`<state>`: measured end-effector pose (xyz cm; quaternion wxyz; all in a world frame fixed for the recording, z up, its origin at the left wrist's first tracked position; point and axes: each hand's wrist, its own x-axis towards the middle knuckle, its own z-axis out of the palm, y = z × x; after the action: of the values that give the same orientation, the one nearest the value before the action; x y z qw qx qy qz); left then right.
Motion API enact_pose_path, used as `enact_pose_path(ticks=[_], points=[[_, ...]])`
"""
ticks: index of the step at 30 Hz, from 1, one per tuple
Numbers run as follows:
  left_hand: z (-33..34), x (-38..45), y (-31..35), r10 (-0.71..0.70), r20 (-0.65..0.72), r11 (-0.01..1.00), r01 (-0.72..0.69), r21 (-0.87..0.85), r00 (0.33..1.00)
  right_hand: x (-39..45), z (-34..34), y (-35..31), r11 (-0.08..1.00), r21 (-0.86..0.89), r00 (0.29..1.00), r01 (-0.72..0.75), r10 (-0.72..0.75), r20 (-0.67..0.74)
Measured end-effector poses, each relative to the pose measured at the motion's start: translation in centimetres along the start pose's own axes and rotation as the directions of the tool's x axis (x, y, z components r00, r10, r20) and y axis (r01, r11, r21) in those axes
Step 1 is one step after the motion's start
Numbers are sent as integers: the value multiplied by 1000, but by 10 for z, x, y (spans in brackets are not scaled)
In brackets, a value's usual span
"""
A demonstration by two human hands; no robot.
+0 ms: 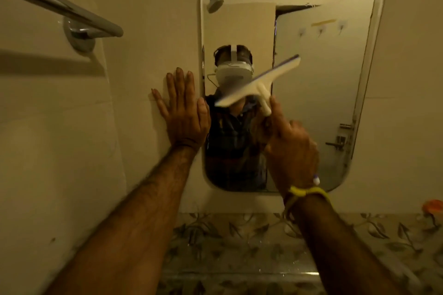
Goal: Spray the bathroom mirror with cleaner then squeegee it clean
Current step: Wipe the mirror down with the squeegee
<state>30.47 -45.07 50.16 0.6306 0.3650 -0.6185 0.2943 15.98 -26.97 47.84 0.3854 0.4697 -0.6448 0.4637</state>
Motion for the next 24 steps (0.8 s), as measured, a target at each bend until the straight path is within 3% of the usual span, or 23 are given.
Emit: enact_pose_path(ticks=[5, 8, 11, 15, 21, 24], points=[[1, -6, -7, 40, 39, 999, -41, 15, 998, -38, 3, 25, 999, 49, 999, -20, 18, 38], [1, -14, -10, 78, 65, 997, -79, 9, 995, -83, -2, 47, 992, 42, 986, -119, 113, 121], [6, -18, -12, 86, 34, 996, -87, 12, 996, -63, -7, 46, 994, -10, 992, -104, 105, 68], [9, -18, -14, 95, -8, 995, -95, 9, 995, 2, -7, 51, 978, 13, 976, -208, 208, -62], [16, -19, -17, 82, -37, 996, -81, 20, 996, -61, -17, 45, 917, 153, 929, -368, 369, 25], [22, -18, -16, 56, -49, 997, -54, 51, 997, -45, -14, 45, 892, 215, 908, -398, 417, -49]])
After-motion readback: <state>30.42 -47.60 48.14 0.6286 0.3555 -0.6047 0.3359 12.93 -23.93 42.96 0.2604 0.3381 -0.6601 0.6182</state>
